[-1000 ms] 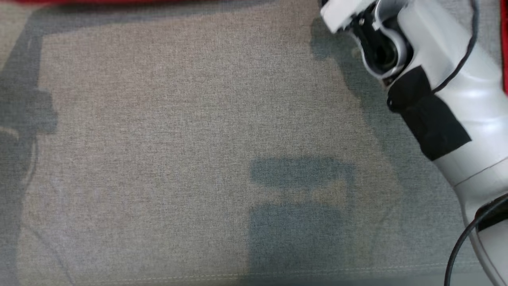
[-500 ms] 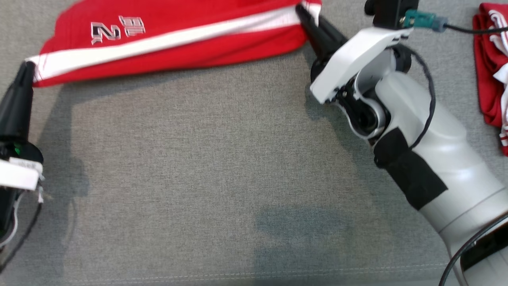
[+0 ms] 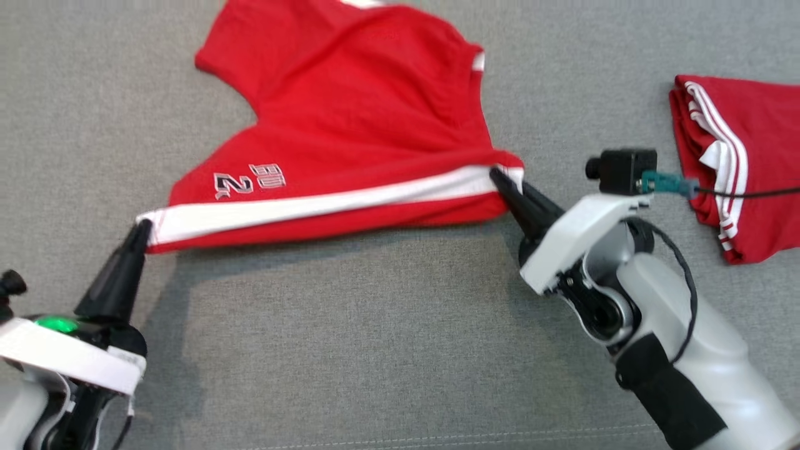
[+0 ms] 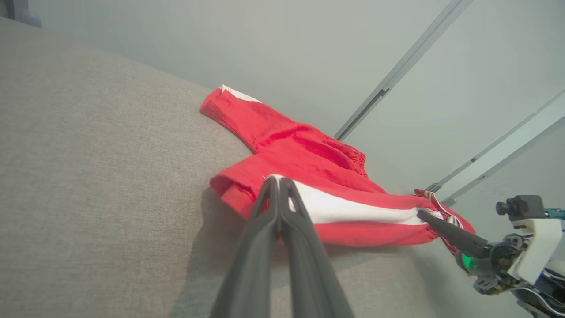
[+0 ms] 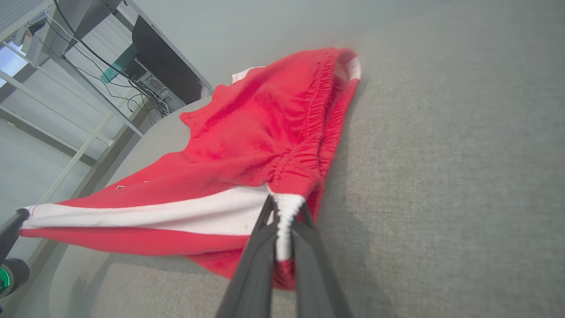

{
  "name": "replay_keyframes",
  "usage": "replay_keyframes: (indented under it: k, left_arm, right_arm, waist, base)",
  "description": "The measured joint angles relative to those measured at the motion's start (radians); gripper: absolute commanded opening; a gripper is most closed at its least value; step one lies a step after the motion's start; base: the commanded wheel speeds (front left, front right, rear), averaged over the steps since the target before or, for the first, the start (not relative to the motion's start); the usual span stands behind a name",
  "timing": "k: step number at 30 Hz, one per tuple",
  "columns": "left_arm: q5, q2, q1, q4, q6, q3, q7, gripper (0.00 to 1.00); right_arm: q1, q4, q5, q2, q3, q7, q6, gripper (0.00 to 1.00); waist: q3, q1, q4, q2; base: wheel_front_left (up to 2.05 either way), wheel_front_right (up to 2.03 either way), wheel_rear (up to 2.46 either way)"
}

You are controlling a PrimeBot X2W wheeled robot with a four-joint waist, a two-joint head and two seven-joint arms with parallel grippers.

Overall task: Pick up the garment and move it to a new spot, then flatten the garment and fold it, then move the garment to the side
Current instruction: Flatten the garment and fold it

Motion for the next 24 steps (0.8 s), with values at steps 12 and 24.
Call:
replay_keyframes:
  k: [12,24]
  left_arm:
    - [0.036,-0.050,0.118,0.037,0.000,-0.042,0.001,0.00]
    - [0.039,-0.066,0.170,0.112,0.000,-0.109,0.001,0.00]
  right_arm:
    - [0.274,-0.193,-0.030,-0.048,-0.127,0.120,0.000,0.00]
    - [0.445,-0.387,0.009,-0.098,-0.146,0.282,0.000,0.00]
  waist:
    - [-0.124,-0.0001,0.003,0.0001]
    - [-0.187,0.0000,0.005,0.0000]
  base:
    - [0.00,0.00,0.00]
    - [0.00,0.00,0.00]
